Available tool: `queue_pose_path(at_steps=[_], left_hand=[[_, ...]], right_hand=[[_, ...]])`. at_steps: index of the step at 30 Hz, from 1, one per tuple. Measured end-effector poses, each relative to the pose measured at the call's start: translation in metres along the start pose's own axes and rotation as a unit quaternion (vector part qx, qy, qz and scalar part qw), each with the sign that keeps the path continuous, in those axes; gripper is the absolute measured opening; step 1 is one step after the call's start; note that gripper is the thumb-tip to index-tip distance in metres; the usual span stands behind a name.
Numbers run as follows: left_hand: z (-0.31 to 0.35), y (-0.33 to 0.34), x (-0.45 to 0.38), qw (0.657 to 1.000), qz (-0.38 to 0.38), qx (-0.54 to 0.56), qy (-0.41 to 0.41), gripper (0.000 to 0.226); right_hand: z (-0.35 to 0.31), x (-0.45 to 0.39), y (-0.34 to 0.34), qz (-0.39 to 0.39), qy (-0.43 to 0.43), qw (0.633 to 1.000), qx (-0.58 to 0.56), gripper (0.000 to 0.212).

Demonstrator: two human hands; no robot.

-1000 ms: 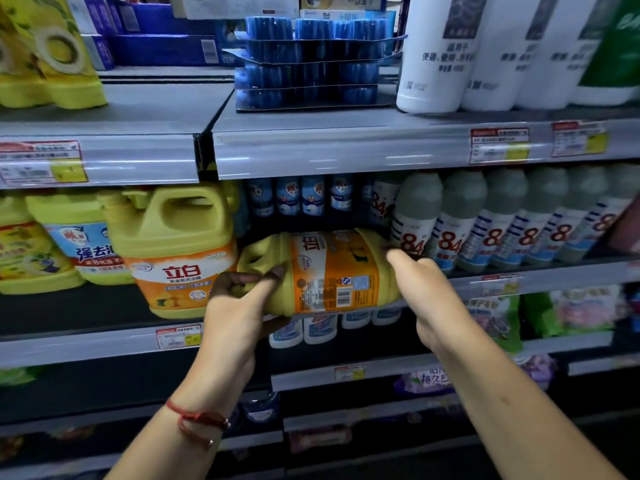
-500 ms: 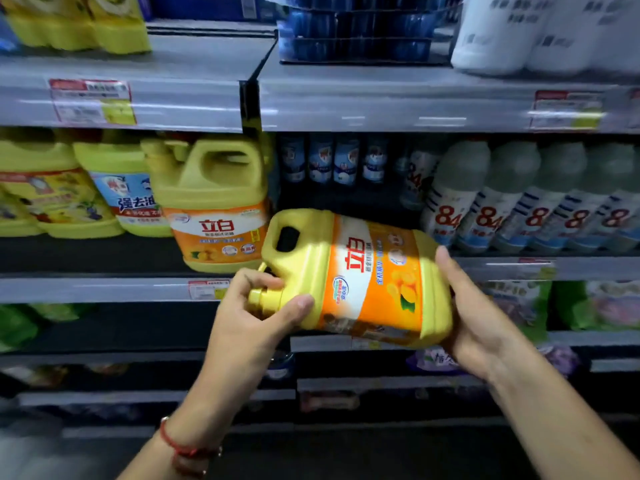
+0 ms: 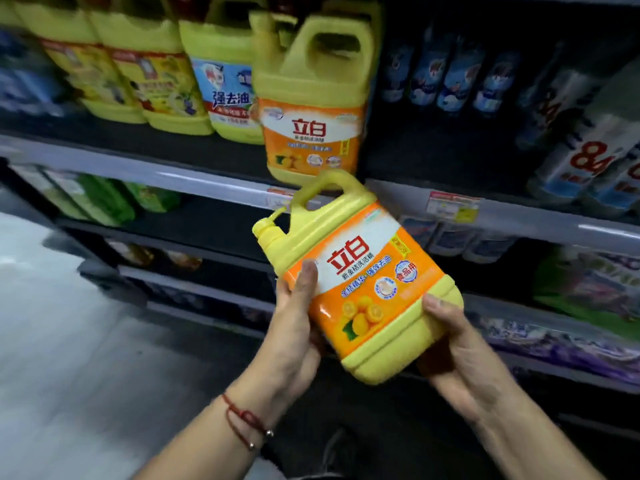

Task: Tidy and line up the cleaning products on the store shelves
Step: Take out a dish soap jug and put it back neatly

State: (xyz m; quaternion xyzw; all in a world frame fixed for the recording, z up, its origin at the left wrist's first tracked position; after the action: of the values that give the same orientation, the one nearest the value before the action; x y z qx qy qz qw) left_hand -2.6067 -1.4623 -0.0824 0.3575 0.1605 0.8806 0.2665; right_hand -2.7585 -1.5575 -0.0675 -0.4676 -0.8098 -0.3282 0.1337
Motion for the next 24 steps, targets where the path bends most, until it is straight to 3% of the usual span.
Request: queue_pose_path(at_steps=[5, 8, 12, 15, 18, 21, 24], left_hand=[[0.001, -0.04, -0.002, 0.993, 0.059, 0.068, -0.071, 0.072], [0.002, -0.062, -0.008, 0.991, 0.059, 0.085, -0.085, 0.08], [0.001, -0.085, -0.01, 0.983, 0.047, 0.146, -0.105, 0.091], [0.008, -0.099, -0.004, 0.984, 0.075, 0.137, -0.083, 0.077], [0.024, -0.112, 0.007, 0.99, 0.115, 0.077, -0.035, 0.059], [0.043, -0.121, 0.018, 0.99, 0.137, -0.018, 0.033, 0.075], [0.063, -0.118, 0.025, 0.966, 0.146, -0.134, 0.165, 0.079]], right_hand=[[0.006, 0.009, 0.02, -0.023, -0.056, 0.969, 0.241, 0.11], [0.002, 0.015, 0.059, -0.062, -0.093, 0.912, 0.394, 0.095], [0.004, 0.01, 0.106, -0.079, -0.101, 0.869, 0.478, 0.072], [0.011, 0.0, 0.116, -0.086, -0.083, 0.871, 0.477, 0.057], [0.021, -0.019, 0.111, -0.078, -0.016, 0.915, 0.396, 0.04], [0.034, -0.035, 0.106, -0.064, 0.06, 0.941, 0.328, 0.036], [0.051, -0.035, 0.114, -0.089, 0.087, 0.953, 0.275, 0.038]])
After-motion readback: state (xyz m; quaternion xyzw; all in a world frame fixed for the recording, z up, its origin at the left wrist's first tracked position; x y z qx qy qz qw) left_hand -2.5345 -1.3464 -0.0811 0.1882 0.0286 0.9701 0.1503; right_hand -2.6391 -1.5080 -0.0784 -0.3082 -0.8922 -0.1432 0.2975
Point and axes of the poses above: each hand's wrist, its own x-axis away from the middle knuckle, its own y-axis out of the palm, z = x × y, the point moved 3 cm from there along -x, towards the middle knuckle, and after that the axes turned 12 degrees about z, right-handed, at the moved point
